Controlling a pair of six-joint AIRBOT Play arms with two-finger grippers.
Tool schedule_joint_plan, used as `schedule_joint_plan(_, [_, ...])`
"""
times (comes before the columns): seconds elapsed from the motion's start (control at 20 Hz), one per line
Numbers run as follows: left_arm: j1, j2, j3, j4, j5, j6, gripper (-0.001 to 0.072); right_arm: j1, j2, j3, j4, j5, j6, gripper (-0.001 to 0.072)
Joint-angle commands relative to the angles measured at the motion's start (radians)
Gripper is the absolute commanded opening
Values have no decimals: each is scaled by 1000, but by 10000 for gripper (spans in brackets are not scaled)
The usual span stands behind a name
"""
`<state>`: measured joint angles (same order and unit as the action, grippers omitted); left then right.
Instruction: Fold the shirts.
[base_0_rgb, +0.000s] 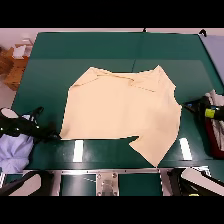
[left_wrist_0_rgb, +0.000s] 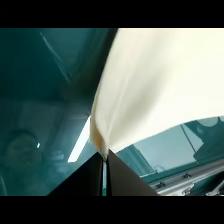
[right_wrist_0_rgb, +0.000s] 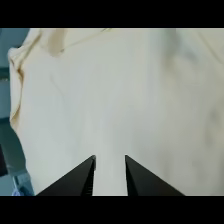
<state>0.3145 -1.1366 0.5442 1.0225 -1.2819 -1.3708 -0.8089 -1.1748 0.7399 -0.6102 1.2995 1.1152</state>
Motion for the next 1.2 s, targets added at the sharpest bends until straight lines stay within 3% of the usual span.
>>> schedule_joint_plan(0.0, [1, 9, -40, -9, 85, 4, 26, -164, 123, -80, -262, -8, 216, 362])
schedule_joint_plan(0.05, [1, 9, -40, -14, 113, 15, 26, -203, 141, -122, -311, -12, 236, 410])
schedule_joint_plan(0.25, [1, 9, -40, -30, 182, 15, 25, -212, 100, -285, -306, -100, 154, 411])
schedule_joint_plan(0.6, [1, 9, -40, -46, 182, 18, 26, -53, -121, -267, -276, -124, 15, 408])
schedule_joint_plan(0.75, [1, 9, -40, -46, 180, 18, 26, -47, -130, -256, -273, -121, 1, 266])
schedule_joint_plan(0.85, [1, 9, -40, -46, 163, 18, 25, -46, -129, -229, -268, -108, 2, 12])
schedule_joint_plan(0.95, [1, 9, -36, -96, 167, 34, 24, -46, -129, -172, -220, -74, 1, 13])
schedule_joint_plan(1.05, [1, 10, 23, -303, 95, 207, 23, -45, -122, -63, -128, 22, -14, 13])
schedule_joint_plan(1.15, [1, 56, 146, -541, 35, 266, 22, -38, -74, 104, 10, 126, -21, 13])
